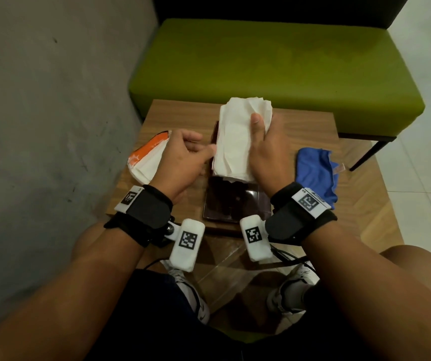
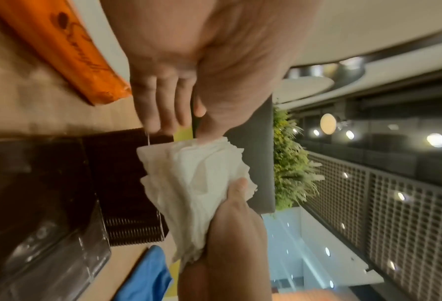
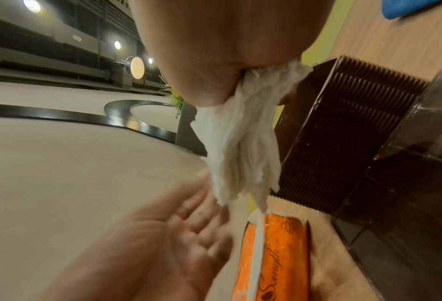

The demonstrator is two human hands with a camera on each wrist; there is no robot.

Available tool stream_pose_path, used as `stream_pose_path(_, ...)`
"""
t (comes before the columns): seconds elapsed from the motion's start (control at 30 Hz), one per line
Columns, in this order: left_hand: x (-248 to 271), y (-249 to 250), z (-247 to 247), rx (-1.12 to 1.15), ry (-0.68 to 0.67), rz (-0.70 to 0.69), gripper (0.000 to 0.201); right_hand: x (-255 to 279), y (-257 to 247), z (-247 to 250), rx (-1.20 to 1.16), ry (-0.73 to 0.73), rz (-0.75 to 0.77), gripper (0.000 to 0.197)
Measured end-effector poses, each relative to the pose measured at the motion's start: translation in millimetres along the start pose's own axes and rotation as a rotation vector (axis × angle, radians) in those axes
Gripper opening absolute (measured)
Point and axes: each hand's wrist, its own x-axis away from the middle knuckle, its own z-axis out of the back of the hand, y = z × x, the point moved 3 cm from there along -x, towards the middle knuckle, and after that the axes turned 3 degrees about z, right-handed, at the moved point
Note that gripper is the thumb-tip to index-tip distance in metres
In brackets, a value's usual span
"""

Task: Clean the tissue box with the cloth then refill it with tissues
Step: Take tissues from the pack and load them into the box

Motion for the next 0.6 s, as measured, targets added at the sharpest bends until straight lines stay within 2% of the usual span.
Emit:
stream_pose_path(0.03, 1, 2, 1, -0.038, 0.050, -0.061, 0.025, 0, 0, 0, 0.001, 0.013, 0.002, 0.040)
stream_pose_path(0.07, 3, 7, 0, -0.069, 0.048, -0.102, 0.028, 0, 0, 0, 0.003, 0.021, 0.005, 0.040)
stream_pose_path(0.13, 7, 13, -6, -0.161, -0.047, -0.101, 0.047, 1, 0, -1, 0.009, 0.030, 0.012, 0.040)
stream_pose_path(0.2, 8, 13, -12, -0.249, -0.149, -0.063, 0.057, 3, -1, -1, 0.000, 0.039, 0.015, 0.040)
stream_pose_path(0.23, 7, 12, -13, -0.245, -0.191, -0.041, 0.054, 3, -2, -1, -0.005, 0.043, 0.019, 0.040)
stream_pose_path(0.37, 2, 8, -9, -0.171, -0.293, 0.061, 0.021, 2, -1, 2, -0.028, 0.036, 0.005, 0.040)
stream_pose_path(0.47, -2, 5, 0, -0.166, -0.276, 0.077, 0.016, 0, 0, 4, -0.116, 0.034, -0.032, 0.035)
stream_pose_path(0.5, -5, 4, 4, -0.145, -0.223, 0.085, 0.020, -1, 0, 5, -0.135, 0.029, -0.031, 0.034)
stream_pose_path(0.57, -9, 5, 5, -0.039, -0.140, 0.141, 0.041, -2, 0, 3, -0.168, -0.046, -0.013, 0.036)
stream_pose_path(0.6, -11, 6, 2, 0.040, -0.179, 0.185, 0.053, -1, -1, 1, -0.190, -0.112, -0.015, 0.040)
